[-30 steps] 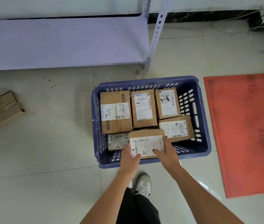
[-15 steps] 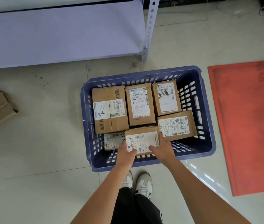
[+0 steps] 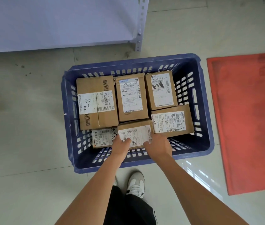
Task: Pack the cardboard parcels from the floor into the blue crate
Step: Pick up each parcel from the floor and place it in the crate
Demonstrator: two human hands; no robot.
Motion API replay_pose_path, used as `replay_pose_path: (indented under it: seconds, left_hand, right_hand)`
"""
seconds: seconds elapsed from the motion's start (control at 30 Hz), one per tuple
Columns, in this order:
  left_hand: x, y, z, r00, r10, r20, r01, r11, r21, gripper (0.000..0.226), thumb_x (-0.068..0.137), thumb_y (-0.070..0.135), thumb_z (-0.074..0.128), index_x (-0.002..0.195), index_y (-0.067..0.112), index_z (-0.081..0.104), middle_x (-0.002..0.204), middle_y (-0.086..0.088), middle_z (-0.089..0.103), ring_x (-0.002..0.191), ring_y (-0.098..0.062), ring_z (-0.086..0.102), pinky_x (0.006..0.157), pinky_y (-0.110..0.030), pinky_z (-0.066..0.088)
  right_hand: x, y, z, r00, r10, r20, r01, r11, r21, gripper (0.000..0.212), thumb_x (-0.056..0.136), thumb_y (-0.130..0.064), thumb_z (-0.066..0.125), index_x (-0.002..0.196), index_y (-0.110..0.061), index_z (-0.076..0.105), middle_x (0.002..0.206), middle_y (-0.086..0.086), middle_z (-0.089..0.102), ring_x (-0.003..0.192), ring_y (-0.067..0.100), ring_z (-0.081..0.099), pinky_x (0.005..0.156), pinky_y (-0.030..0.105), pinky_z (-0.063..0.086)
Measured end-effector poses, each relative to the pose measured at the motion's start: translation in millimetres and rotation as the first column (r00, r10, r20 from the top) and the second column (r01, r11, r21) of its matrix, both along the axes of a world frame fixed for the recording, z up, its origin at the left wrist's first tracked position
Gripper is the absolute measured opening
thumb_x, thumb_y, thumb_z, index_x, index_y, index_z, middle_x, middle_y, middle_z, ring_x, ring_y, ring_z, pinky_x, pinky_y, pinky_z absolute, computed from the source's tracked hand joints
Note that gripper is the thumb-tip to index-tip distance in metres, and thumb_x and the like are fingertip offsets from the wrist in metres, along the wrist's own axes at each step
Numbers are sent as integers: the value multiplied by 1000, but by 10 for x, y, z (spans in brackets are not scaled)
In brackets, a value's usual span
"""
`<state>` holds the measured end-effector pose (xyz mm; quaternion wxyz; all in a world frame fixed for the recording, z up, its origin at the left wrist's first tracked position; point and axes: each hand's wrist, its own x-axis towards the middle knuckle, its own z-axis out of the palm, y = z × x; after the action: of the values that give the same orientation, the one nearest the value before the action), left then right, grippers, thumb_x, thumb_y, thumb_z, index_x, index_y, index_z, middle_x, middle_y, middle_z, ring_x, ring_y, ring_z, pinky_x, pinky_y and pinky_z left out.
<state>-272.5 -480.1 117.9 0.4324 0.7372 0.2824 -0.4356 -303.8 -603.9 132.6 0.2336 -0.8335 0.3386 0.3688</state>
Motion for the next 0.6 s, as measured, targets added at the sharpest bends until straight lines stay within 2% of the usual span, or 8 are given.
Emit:
replay_pose_path:
  seconds: [0.07, 0.17, 0.23, 0.33, 0.4, 0.47, 0.53, 0.6]
  left_hand:
    - [-1, -27, -6, 1000, 11, -11, -11, 1000, 4, 34, 91, 10, 46, 125, 8, 49, 130, -10, 57, 117, -25, 53, 85, -23, 36]
    - [45, -7, -16, 999, 21, -38, -22, 1000, -8, 34, 91, 11, 45, 125, 10, 51, 129, -10, 59, 114, -24, 55, 84, -24, 38]
    - [78, 29, 2, 998, 39, -52, -40, 999, -15, 32, 91, 10, 46, 123, 10, 53, 126, -11, 60, 108, -24, 57, 80, -26, 38]
    - [88, 108, 110, 996, 91, -11, -91, 995, -32, 37, 89, 6, 49, 126, 9, 50, 127, -10, 59, 99, -19, 56, 79, -25, 39]
    - [107, 187, 238, 992, 128, 10, -127, 991, -40, 52, 88, 5, 52, 138, 10, 39, 136, -8, 51, 107, -16, 52, 83, -22, 37]
    - [171, 287, 371, 984, 178, 13, -177, 981, -79, 63, 88, 5, 53, 145, 15, 29, 145, -7, 42, 126, -20, 46, 92, -24, 36]
    - [279, 403, 522, 976, 217, 31, -210, 966, -148, 65, 87, 4, 53, 145, 20, 29, 146, -6, 40, 132, -21, 42, 102, -28, 34]
    - [390, 568, 741, 973, 219, 70, -200, 956, -213, 64, 87, 3, 54, 144, 22, 32, 145, -3, 42, 132, -20, 41, 104, -30, 34]
  right_hand:
    - [4, 4, -34, 1000, -15, -21, 16, 998, 64, 32, 86, -26, 51, 114, -12, 56, 109, 10, 61, 91, 28, 61, 65, 30, 46]
    - [32, 19, -64, 999, -48, -17, 49, 997, 67, 28, 86, -27, 50, 109, -11, 57, 112, 10, 60, 86, 27, 59, 66, 31, 47]
    - [51, 40, -57, 997, -82, 3, 82, 993, 80, 36, 86, -27, 51, 118, -12, 56, 117, 9, 58, 86, 25, 58, 67, 32, 49]
    - [87, 95, 40, 946, -320, 44, 302, 925, 229, 54, 85, -23, 55, 138, -18, 44, 132, 6, 54, 99, 22, 59, 74, 30, 48]
    - [130, 176, 169, 889, -453, 59, 412, 850, 328, 57, 85, -19, 56, 140, -25, 41, 134, 3, 52, 102, 18, 56, 72, 24, 46]
    - [202, 301, 318, 834, -549, 55, 486, 778, 397, 60, 84, -16, 56, 140, -29, 39, 137, 0, 49, 101, 15, 54, 63, 17, 40]
    - [321, 457, 482, 798, -599, 68, 516, 737, 437, 64, 84, -14, 57, 142, -30, 36, 140, -1, 46, 105, 16, 57, 60, 13, 38]
    - [464, 666, 679, 777, -623, 95, 513, 713, 478, 67, 84, -11, 57, 143, -31, 34, 143, 0, 43, 105, 12, 57, 64, 12, 40]
